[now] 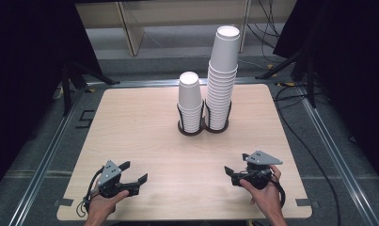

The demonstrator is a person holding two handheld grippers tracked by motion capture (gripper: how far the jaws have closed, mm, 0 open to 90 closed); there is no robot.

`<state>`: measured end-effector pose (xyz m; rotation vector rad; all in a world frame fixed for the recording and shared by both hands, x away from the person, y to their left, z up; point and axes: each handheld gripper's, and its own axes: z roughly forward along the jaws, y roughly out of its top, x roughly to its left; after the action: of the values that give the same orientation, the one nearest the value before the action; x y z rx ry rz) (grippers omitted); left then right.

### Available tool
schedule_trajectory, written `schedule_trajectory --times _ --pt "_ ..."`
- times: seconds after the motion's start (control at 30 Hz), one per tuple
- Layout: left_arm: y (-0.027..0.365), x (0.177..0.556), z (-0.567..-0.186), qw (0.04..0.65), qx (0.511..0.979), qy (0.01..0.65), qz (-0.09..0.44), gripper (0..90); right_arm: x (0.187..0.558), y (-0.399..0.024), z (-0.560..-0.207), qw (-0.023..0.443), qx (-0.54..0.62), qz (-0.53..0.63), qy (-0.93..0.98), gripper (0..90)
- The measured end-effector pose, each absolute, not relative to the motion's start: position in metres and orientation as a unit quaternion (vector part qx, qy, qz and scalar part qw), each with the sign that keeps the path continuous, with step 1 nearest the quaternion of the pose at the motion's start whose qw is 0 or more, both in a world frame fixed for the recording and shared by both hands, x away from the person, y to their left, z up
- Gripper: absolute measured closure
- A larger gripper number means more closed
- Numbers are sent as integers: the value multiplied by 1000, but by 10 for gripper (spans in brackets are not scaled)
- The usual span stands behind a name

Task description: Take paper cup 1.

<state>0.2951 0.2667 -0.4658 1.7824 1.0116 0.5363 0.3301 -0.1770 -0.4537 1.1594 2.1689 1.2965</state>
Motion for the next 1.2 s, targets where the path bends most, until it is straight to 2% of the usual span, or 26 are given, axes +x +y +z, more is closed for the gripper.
schedule_trajectory --times 0.67,0.7,0.9,1.07,1.17,1.2 --pt "268 296 -465 487 733 419 225 146 337 -161 -445 182 381 470 775 159" --pt "268 295 -465 485 734 419 226 146 341 -158 -442 194 369 476 774 161" --pt "267 295 -465 480 735 422 226 146 355 -145 -428 183 369 489 769 197" --pt "268 296 -466 486 734 416 227 146 365 -137 -421 191 352 487 776 203" --pt "267 296 -466 488 731 419 227 146 370 -127 -413 176 358 496 771 202" --pt "267 295 -466 486 733 418 229 146 373 -125 -411 186 350 497 772 201"
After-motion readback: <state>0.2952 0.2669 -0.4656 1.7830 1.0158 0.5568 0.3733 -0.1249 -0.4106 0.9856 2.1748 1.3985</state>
